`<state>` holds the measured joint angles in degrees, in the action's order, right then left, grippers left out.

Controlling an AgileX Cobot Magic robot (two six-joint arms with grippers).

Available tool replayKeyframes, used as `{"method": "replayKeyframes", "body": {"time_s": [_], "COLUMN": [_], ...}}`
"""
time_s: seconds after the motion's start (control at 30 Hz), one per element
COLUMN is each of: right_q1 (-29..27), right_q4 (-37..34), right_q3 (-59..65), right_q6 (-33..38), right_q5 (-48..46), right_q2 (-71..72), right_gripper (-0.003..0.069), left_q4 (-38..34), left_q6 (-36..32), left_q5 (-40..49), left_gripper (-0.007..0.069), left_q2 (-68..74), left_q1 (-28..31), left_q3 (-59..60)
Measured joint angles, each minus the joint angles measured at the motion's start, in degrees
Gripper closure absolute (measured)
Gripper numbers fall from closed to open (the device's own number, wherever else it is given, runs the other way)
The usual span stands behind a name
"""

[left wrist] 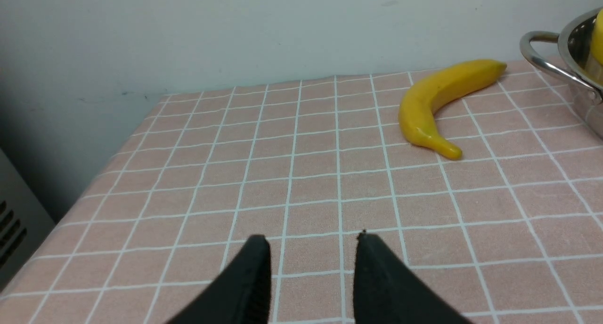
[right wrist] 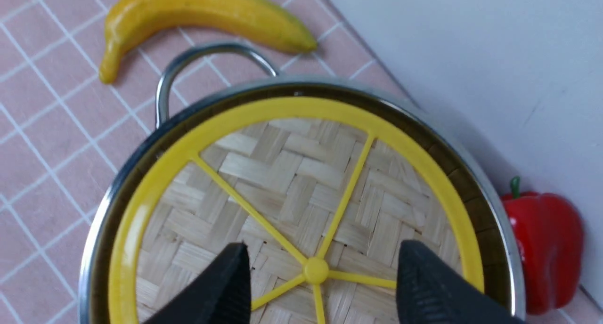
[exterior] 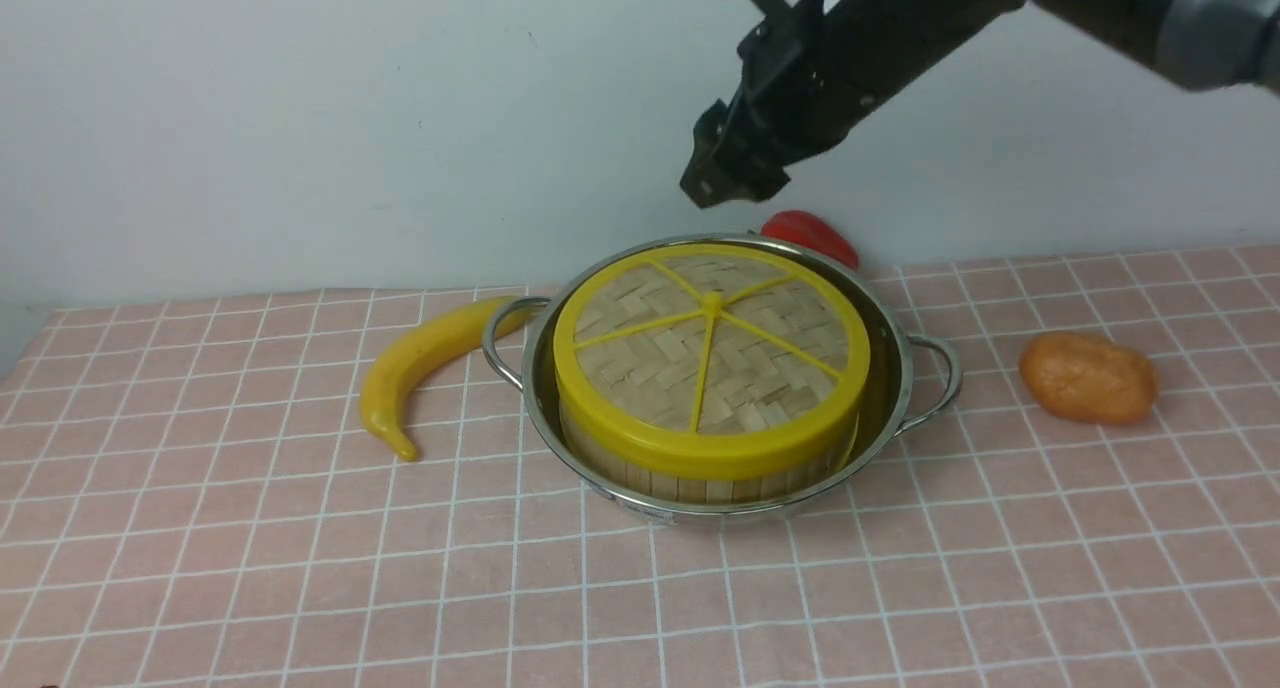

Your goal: Place the steamer in the pot on the pink tablecloth, and put the lid on the steamer.

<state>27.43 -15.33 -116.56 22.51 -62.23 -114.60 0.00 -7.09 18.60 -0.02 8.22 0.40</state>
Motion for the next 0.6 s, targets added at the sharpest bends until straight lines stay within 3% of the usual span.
{"method": "replayKeyframes", "body": {"time_s": [0.1,0.17,0.2,0.23,0.27,0.37,0.6], "right_q1": [0.0,0.0,0.0,0.0,0.0,0.0,0.0], "right_q4": [0.0,-0.1,-0.1,-0.1,-0.1,-1.5,-9.9], "right_q3": [0.0,0.0,0.0,0.0,0.0,0.0,0.0], "right_q6": [-3.4,-5.6,-6.0,-7.3,-8.0,-11.8,-19.7], "right_q5": [-1.9,-4.4,-4.6,-6.6,-7.4,-7.8,-8.2], "right_q2": [3.7,6.3,6.5,8.3,9.4,11.3,12.3], "right_gripper": [0.0306,0.0421,0.0436,0.0557,0.0622,0.0672,0.0670], "left_q4": [0.0,0.0,0.0,0.0,0.0,0.0,0.0], "left_q6": [0.0,0.0,0.0,0.0,0.0,0.0,0.0], "left_q5": [0.0,0.0,0.0,0.0,0.0,0.0,0.0], "left_gripper": [0.0382,0.0382,0.0382,0.0382,0.0382,0.0382,0.0382], "left_q2": [0.0,0.0,0.0,0.0,0.0,0.0,0.0], "left_q1": [0.0,0.0,0.0,0.0,0.0,0.0,0.0], "left_q3": [0.0,0.0,0.0,0.0,0.0,0.0,0.0]}}
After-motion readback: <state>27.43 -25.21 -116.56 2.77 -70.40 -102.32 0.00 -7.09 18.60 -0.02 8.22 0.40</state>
